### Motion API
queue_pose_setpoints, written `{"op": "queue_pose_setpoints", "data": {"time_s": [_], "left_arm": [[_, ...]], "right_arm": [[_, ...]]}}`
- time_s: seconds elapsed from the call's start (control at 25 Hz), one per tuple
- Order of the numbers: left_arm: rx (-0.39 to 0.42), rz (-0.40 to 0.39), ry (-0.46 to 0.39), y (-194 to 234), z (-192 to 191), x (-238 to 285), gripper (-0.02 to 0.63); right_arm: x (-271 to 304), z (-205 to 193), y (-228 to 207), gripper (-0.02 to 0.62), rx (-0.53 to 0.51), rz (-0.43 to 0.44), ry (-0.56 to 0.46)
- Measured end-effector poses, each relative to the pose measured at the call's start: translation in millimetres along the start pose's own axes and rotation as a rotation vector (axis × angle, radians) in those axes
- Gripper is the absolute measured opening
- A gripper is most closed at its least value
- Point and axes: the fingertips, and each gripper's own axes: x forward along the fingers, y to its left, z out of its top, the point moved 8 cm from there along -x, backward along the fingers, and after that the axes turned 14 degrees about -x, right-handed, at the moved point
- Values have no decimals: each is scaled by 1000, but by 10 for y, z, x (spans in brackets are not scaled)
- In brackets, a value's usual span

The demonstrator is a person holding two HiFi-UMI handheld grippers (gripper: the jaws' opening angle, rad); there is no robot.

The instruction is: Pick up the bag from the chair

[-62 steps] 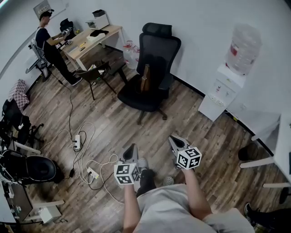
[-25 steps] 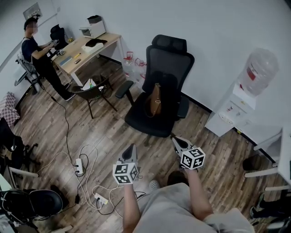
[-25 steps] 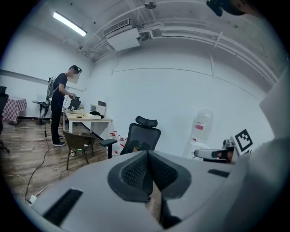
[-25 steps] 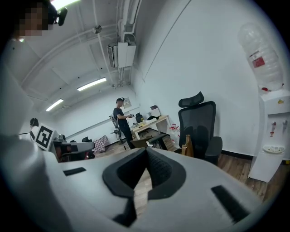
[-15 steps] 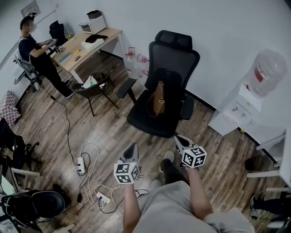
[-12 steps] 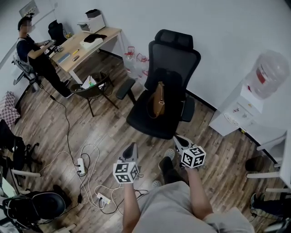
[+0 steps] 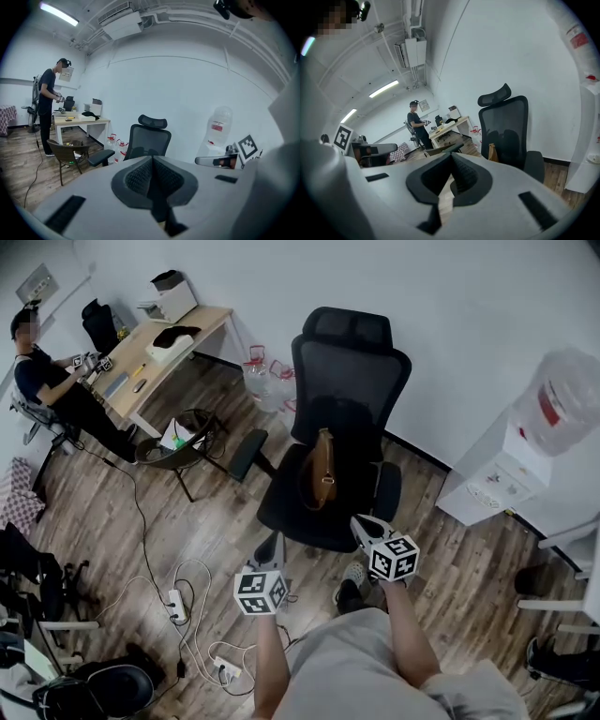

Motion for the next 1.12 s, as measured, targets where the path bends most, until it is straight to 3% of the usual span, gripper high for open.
{"op": "queue_pose_setpoints", "data": {"time_s": [0.28, 0.6, 0.92, 1.12], "left_arm": [[5, 0, 0, 30, 361, 717, 6], [-15, -10, 22, 167, 399, 1242, 6], [-37, -57, 90, 336, 379, 1679, 6], [-23, -138, 175, 531, 431, 2147, 6]], "right_arm": [[453, 248, -674, 5, 33, -20, -6], [761, 224, -1132, 5, 50, -34, 44], [1032, 70, -1197, 5, 91, -79, 105], [1315, -24, -1255, 5, 142, -153, 132]]}}
